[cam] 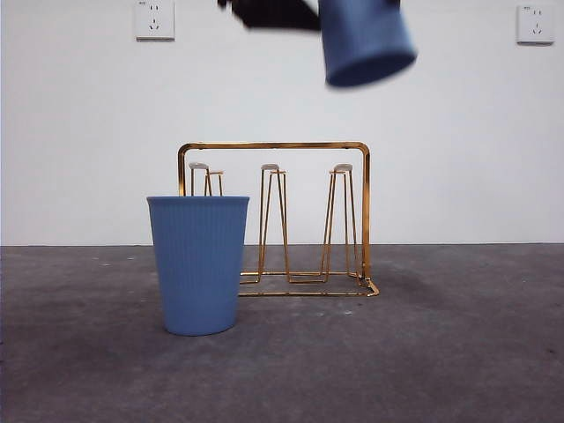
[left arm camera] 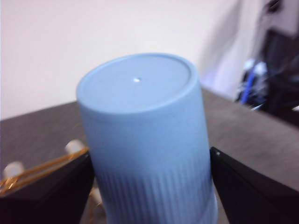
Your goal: Pick up cup 1,put cup 1 in the cup rack,pick up cup 2,put cup 2 in the cup rack
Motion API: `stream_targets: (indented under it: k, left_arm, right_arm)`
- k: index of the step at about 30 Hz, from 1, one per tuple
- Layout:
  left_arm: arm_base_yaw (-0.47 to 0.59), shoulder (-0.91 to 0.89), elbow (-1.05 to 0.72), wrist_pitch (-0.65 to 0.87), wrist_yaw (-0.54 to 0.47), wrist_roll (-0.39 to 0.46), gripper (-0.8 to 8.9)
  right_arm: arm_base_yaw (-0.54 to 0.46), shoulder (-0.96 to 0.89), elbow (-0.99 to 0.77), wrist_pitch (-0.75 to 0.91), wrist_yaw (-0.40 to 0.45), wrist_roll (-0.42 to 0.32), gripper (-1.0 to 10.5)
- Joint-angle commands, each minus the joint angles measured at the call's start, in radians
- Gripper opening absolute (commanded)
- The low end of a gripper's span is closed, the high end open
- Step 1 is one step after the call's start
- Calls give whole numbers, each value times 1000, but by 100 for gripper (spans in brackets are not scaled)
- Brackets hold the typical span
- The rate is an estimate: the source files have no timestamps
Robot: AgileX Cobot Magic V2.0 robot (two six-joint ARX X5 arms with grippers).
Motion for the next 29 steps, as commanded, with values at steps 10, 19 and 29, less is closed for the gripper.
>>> stream_targets:
  k: [10, 19, 29]
  left_arm:
    - [16, 154, 65, 58, -111, 19, -8]
    - [17, 251, 144, 38, -217, 14, -8]
    - [35, 313, 146, 39, -255, -55, -8]
  right_arm:
    - [0, -1, -8, -14, 2, -4, 164]
    - [1, -1, -8, -26, 1, -5, 164]
    - [1, -1, -8, -27, -10, -26, 163]
